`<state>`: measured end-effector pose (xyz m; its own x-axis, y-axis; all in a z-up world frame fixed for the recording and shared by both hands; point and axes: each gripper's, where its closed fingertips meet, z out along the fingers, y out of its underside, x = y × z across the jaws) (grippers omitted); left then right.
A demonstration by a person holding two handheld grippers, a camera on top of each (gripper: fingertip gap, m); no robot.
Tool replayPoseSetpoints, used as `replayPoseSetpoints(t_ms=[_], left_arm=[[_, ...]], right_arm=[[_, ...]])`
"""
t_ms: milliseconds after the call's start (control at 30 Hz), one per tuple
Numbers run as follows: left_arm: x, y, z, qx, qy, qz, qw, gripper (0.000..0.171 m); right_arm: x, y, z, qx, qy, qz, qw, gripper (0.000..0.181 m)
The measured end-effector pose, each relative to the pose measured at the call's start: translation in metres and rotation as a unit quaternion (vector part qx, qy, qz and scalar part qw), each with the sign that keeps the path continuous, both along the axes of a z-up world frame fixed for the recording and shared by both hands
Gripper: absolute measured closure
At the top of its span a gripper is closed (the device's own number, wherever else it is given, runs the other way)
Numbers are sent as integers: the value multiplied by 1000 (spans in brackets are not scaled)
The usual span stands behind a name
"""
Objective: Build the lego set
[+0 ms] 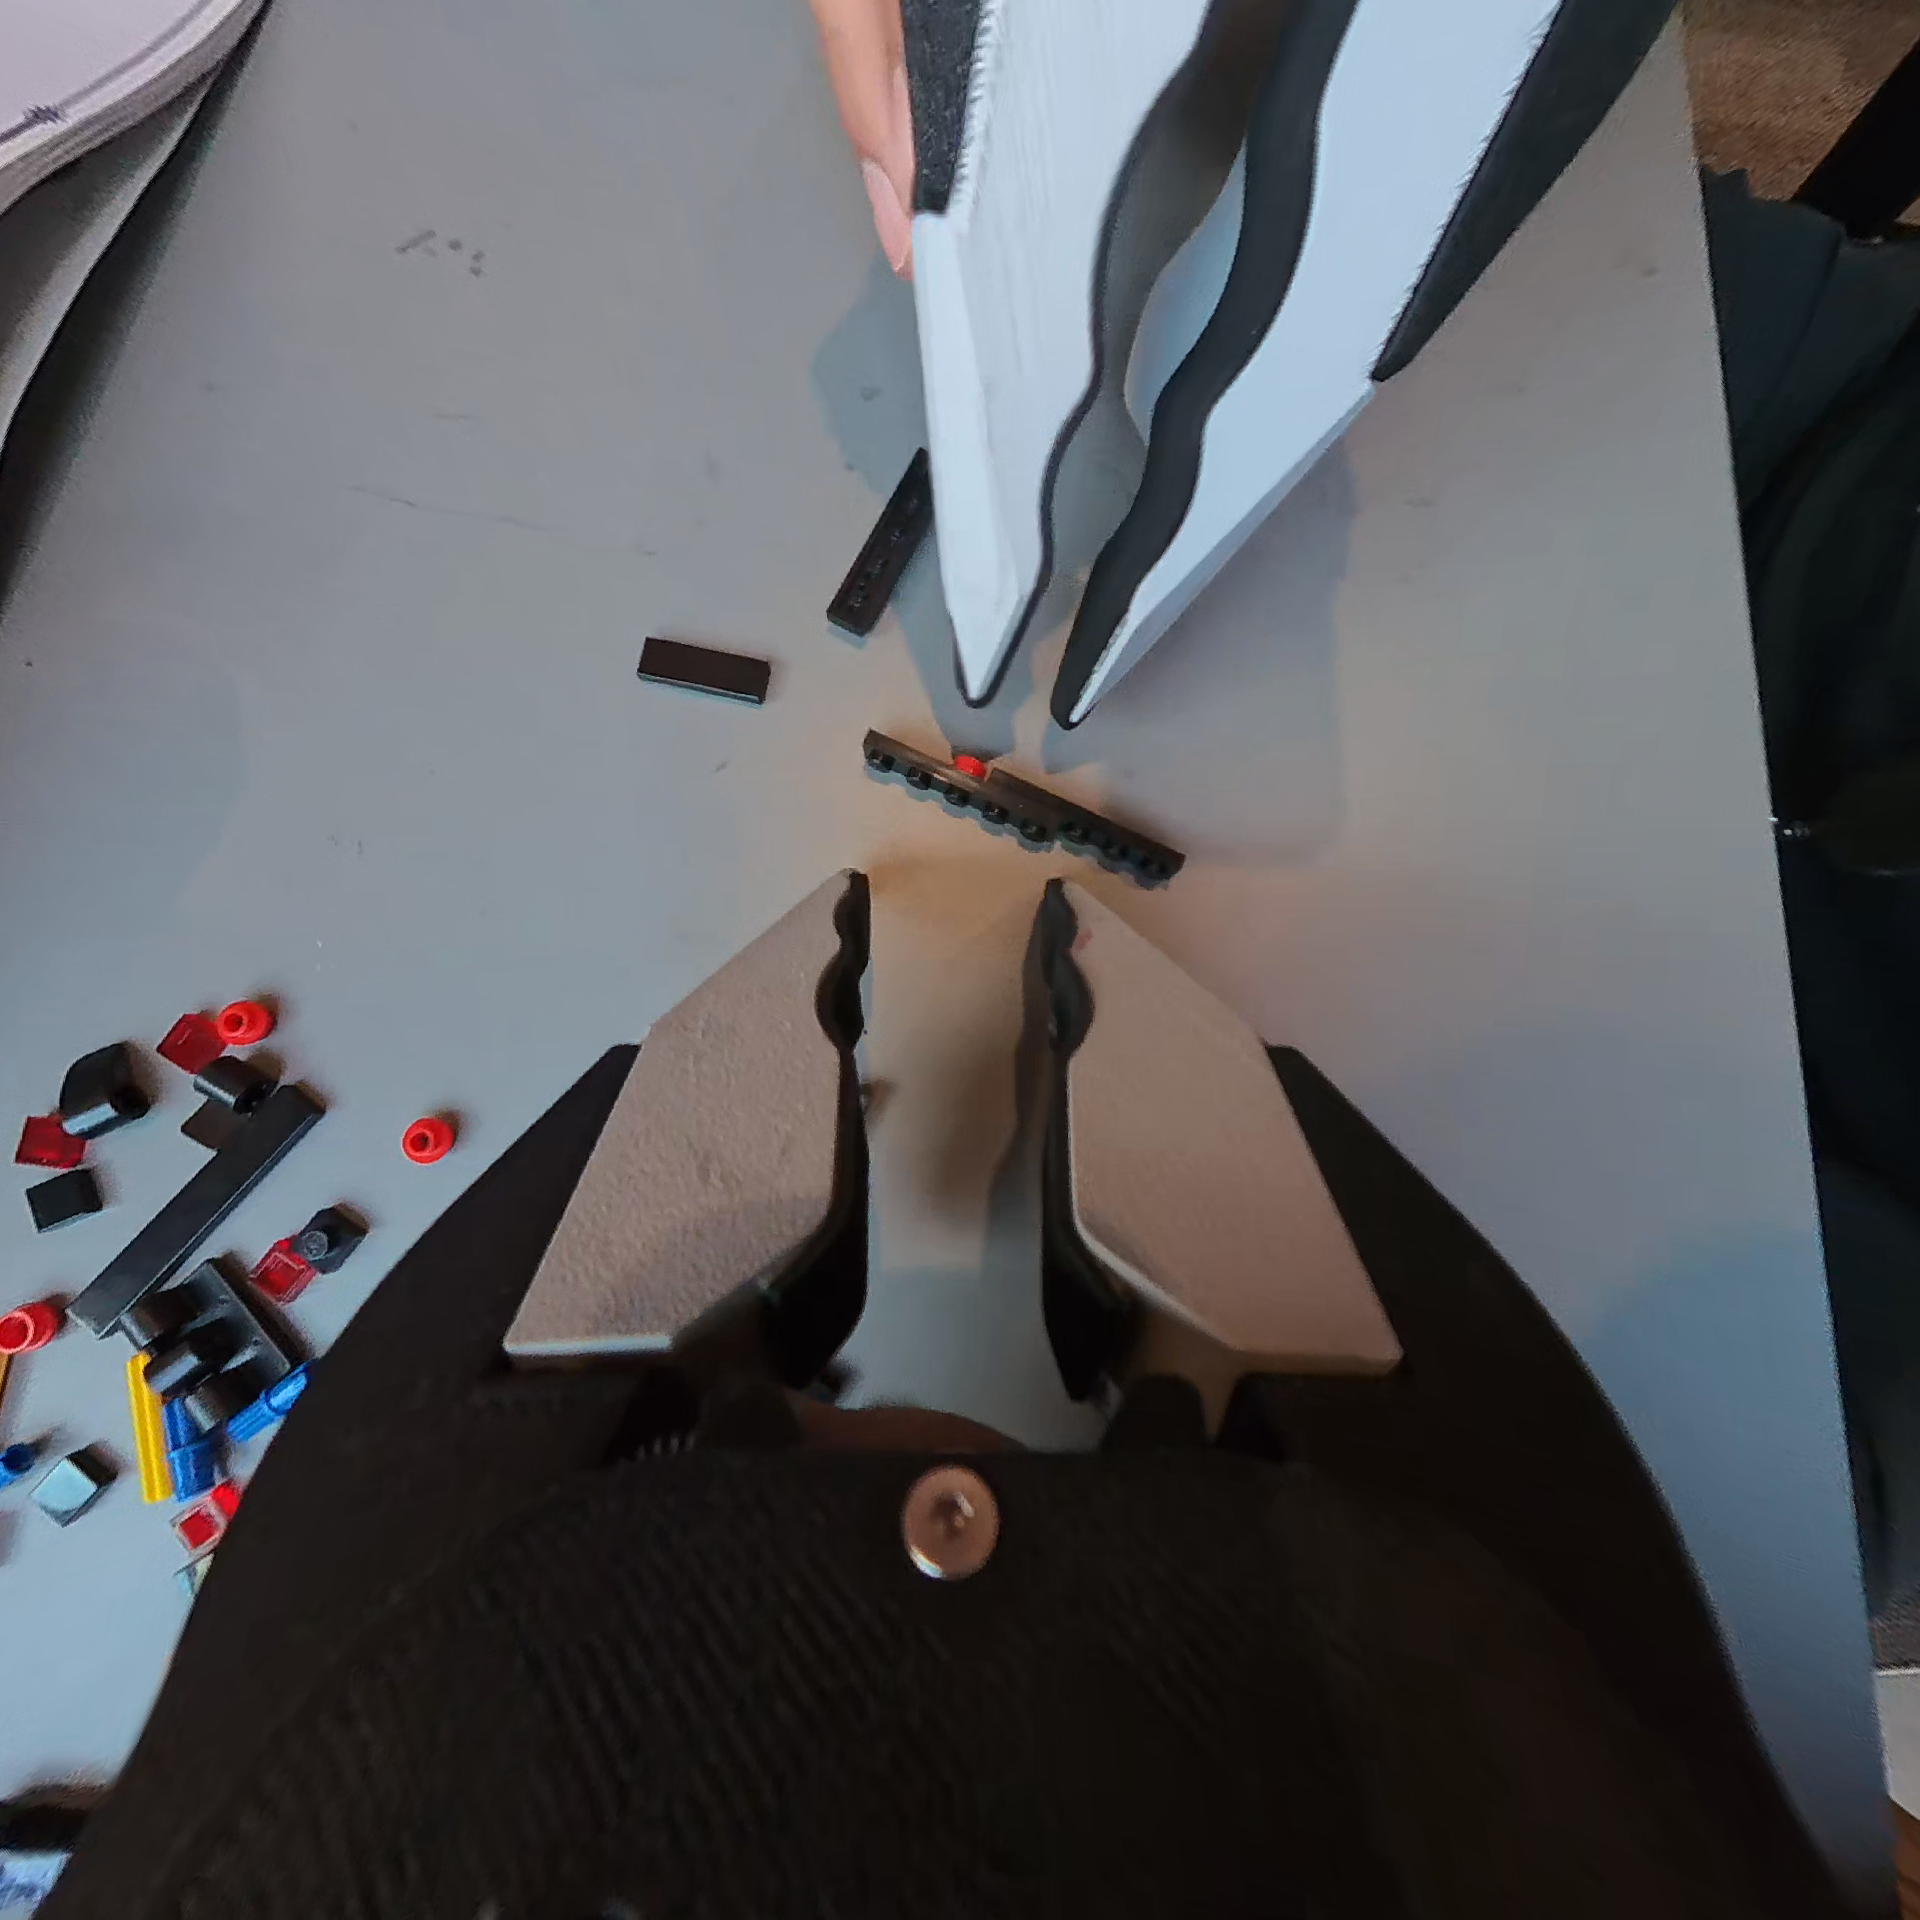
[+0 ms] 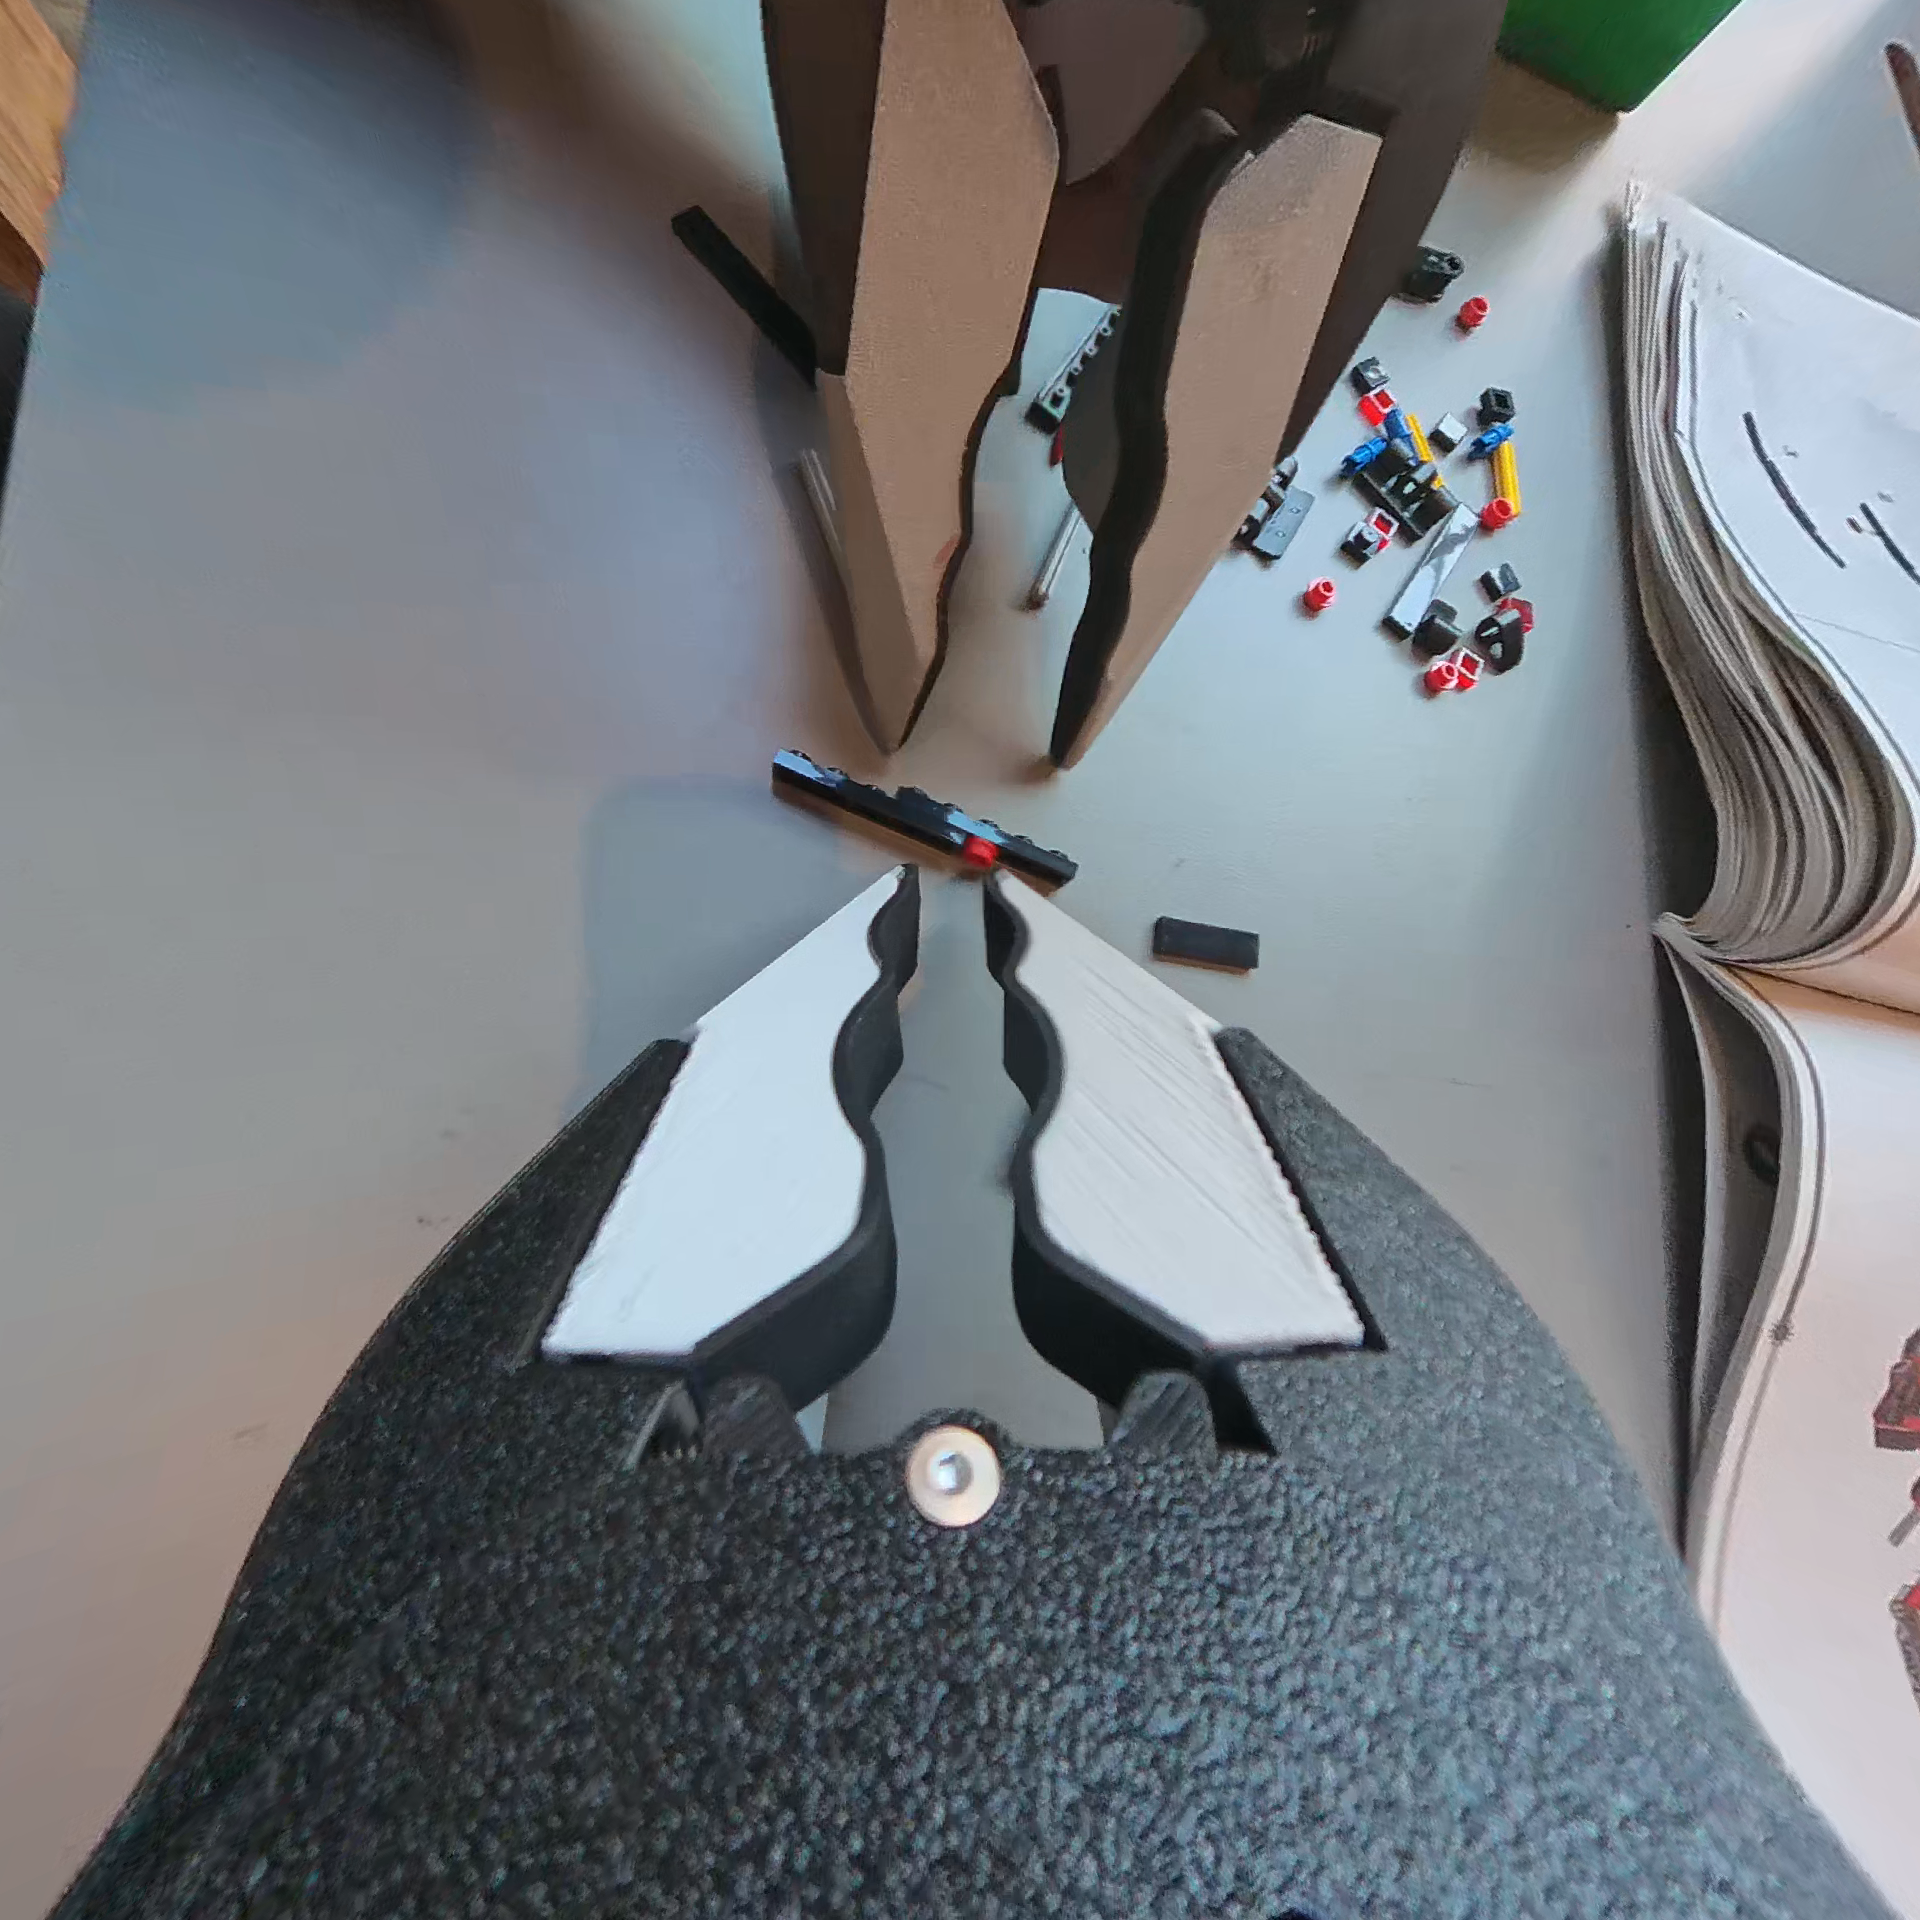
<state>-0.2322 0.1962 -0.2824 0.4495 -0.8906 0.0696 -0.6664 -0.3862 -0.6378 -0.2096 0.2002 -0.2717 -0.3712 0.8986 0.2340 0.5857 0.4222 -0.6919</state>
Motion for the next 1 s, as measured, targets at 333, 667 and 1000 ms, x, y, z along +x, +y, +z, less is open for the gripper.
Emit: replayPoseSetpoints(t_ms=[333,667,1000], left_arm=[[1,1,0,1,-1,1,1000,142],[-4,-1,10,20,2,-1,1000,141],[-8,3,4,38,23,-7,999,142]], right_arm=[[-15,-1,2,41,-44,113,992,149],[-13,4,-9,-3,-103,84,991,170],[-6,4,-9,-161,-87,-77,980,180]])
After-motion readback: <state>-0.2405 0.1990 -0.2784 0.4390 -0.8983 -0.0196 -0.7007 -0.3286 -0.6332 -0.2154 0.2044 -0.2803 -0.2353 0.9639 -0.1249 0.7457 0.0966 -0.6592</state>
